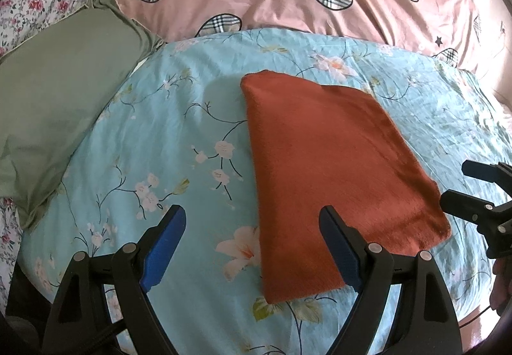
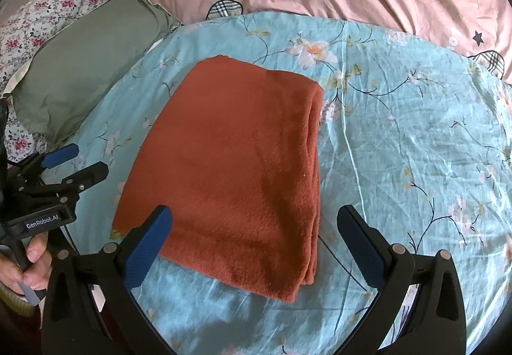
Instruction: Fold small clothes
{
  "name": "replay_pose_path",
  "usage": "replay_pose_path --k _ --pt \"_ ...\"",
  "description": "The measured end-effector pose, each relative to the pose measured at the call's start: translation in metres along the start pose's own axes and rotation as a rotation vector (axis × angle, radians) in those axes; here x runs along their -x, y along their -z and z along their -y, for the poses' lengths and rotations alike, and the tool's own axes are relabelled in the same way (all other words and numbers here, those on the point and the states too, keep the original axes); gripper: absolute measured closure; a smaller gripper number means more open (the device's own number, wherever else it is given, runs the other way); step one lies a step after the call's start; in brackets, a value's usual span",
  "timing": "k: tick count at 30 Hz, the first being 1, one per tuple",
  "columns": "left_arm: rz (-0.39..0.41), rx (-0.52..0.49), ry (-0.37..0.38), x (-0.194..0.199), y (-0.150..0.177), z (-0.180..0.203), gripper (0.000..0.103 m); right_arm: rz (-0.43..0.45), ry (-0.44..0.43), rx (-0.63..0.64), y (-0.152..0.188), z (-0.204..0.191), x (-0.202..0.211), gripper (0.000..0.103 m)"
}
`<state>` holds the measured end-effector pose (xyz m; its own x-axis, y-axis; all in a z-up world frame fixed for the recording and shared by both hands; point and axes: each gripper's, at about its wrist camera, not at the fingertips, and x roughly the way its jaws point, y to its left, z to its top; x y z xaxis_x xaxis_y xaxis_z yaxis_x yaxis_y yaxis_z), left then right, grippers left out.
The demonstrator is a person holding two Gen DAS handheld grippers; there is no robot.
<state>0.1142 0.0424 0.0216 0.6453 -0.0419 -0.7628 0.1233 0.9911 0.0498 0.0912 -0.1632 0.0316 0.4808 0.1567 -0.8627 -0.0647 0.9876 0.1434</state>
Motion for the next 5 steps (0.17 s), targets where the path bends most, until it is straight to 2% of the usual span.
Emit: replay_pose_path --k 5 --pt "-0.018 0.014 0.002 -0.0056 -0.0012 -0.0002 0.017 -0.009 -0.01 -0.007 -0.001 0.0012 -0.0069 0.0"
